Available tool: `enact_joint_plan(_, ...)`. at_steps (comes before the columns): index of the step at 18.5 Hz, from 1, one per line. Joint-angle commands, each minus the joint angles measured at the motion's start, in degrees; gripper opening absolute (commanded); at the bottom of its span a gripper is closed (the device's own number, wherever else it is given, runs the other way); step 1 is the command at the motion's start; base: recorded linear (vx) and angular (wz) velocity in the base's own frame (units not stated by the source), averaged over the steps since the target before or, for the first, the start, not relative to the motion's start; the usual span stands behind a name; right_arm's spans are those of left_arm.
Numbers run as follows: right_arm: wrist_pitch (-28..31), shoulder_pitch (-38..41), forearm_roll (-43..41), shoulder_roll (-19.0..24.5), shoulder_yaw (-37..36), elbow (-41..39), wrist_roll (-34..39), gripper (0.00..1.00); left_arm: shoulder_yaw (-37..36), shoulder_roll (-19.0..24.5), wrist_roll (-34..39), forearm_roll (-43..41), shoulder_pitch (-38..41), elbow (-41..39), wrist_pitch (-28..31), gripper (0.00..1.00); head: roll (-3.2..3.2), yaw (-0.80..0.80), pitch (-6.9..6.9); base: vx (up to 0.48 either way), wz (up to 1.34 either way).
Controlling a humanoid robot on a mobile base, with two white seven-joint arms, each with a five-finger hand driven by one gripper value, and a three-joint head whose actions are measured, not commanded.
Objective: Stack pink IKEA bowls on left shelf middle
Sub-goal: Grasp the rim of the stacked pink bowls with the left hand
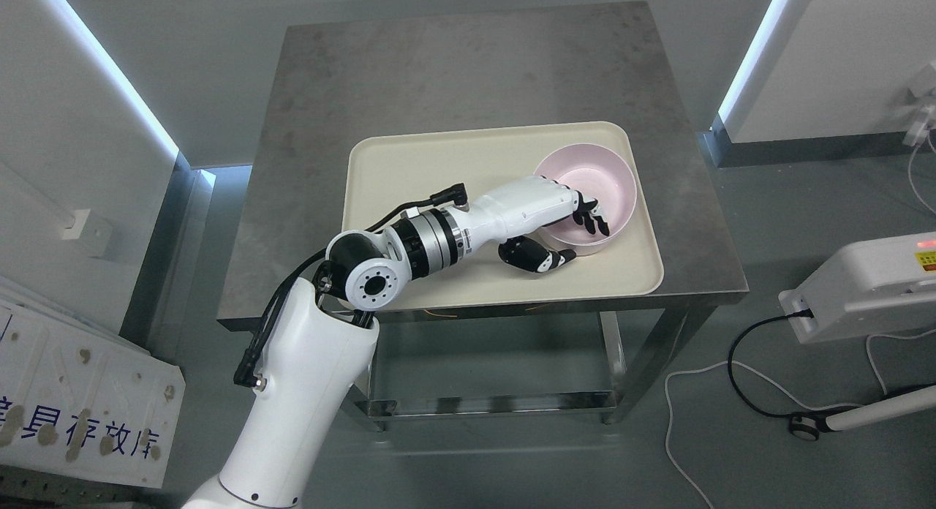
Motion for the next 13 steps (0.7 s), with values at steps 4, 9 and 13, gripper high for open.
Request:
enact_joint_plan(4, 0.03, 0.0, -0.09, -1.0, -0.26, -1.0, -0.04, 1.0, 5.11, -0.07, -0.18, 0.08, 0.28, 2.78, -3.97, 0.03, 0.0, 0.0, 0.0, 0.0, 0.0)
enact_joint_plan(9, 0.03, 0.0, -0.09, -1.0, -0.26, -1.0, -0.04, 1.0, 11.61, -0.92, -0.53, 1.66, -1.64, 2.78, -5.73, 0.0, 0.0, 0.0, 0.0, 0.0, 0.0)
enact_joint_plan(13, 0.03, 0.0, -0.09, -1.0, -0.26, -1.0, -0.04, 1.0, 15.74, -0.92, -0.89, 6.57, -2.18, 1.64, -7.48, 0.0, 0.0, 0.0, 0.0, 0.0, 0.0)
